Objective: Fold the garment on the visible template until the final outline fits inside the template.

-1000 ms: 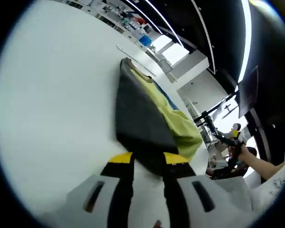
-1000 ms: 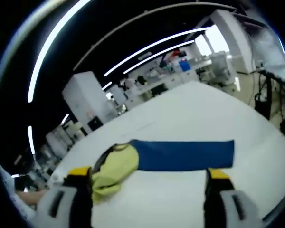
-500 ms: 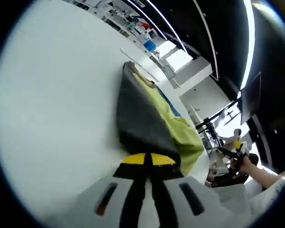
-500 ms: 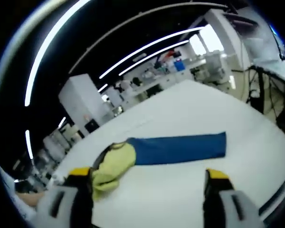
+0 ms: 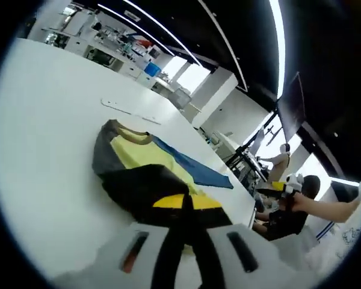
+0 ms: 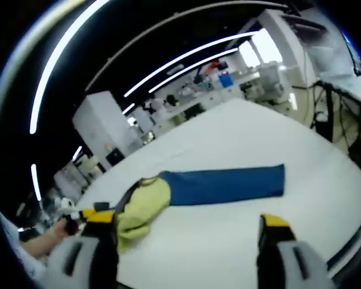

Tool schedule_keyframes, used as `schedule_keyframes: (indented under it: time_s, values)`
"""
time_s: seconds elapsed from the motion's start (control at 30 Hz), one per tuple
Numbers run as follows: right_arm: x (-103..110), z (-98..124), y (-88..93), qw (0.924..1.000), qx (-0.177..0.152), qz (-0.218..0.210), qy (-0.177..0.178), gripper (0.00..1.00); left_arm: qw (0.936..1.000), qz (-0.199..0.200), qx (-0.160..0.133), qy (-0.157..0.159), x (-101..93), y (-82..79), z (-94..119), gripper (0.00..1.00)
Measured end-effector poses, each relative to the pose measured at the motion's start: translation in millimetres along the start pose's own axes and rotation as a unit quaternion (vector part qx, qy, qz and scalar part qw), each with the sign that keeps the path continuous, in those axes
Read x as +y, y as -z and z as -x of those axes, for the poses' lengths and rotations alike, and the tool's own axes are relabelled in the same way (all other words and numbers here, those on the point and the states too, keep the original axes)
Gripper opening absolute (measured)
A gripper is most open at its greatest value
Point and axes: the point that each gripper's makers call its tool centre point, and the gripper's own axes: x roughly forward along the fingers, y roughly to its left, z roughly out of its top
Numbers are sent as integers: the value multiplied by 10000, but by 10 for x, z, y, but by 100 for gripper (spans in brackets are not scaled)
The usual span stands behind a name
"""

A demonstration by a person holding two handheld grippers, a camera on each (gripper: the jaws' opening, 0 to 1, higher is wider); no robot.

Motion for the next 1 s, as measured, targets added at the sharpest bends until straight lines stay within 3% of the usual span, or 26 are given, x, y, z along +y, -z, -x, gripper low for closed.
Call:
schedule_keyframes:
  time_s: [0.07, 0.17, 0.3, 0.47, 0.57, 0.7, 0.8, 0.9, 1.0]
  values:
    - [1, 20, -1, 10000, -9, -14, 5, 97, 9999, -27, 145, 36, -19, 52, -155, 0]
    - [-30, 76, 9, 10000, -12, -9, 43, 97, 9989, 257, 300, 260, -107, 134, -322, 0]
    - [-131, 186, 13, 9998, -99, -108, 144, 97, 9987, 180, 444, 177, -55, 243, -494, 0]
    - [-213, 300, 42, 9993, -171, -213, 267, 97, 9977, 217, 610, 195, -36, 361, -553, 0]
    - [-252, 324, 57, 9988, -215, -282, 326, 97, 9970, -223, 698, 232, -29, 399, -558, 0]
    - [-220, 287, 86, 9988, -218, -310, 303, 97, 9965, -179, 771, 250, -31, 432, -533, 0]
    - [-163, 237, 122, 9993, -146, -263, 243, 97, 9952, -428, 809, 345, -75, 439, -485, 0]
    - [-133, 193, 144, 9995, -67, -239, 197, 97, 9950, -438, 806, 402, -78, 424, -473, 10]
    - [-95, 167, 141, 9997, -40, -193, 145, 97, 9924, -834, 863, 287, 12, 420, -439, 26]
